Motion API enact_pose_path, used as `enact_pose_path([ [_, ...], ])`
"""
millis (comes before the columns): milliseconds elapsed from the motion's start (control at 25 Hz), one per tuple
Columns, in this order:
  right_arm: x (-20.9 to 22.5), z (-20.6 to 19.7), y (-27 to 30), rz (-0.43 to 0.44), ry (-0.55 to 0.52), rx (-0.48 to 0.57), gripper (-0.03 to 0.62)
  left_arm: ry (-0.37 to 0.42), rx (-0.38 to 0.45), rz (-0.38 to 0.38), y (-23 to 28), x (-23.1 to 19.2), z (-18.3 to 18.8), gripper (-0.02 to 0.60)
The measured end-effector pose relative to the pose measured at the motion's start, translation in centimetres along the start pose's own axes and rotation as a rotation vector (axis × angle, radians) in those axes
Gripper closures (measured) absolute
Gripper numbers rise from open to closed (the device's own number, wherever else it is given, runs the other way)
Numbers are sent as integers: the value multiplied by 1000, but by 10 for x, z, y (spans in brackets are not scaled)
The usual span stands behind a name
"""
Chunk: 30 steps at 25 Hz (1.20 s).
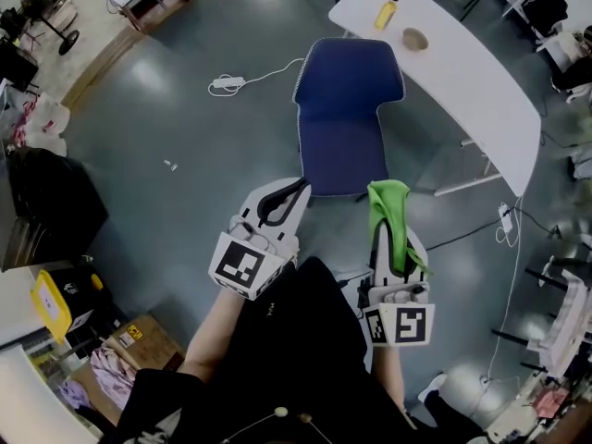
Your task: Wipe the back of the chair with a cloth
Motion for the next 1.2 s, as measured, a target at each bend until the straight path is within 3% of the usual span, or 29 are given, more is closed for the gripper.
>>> enact_pose_path([
  [280,10,-7,35,44,29,-5,540,29,-43,28,15,-10,-2,578],
  [560,26,-13,78,119,39,8,539,35,-38,110,31,-28,0,578],
  [760,50,-19,110,181,38,7,539,30,-47,160,62,-36,5,578],
  [880,72,-25,131,203,43,10,539,42,-12,195,89,-39,13,578],
  [1000,94,-33,150,209,45,20,539,82,20,242,111,-38,18,578],
  [1200,127,-46,174,177,21,30,539,96,-29,288,132,-35,7,578],
])
Point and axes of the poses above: the fingertips, and each gripper's own axes: y forward along the fingers, x to its right, z out of its top, the point moved 6 cm from there along -y, backward along the fingers, and after that the axes turned 14 degrees about -y, right-handed, at the moved point
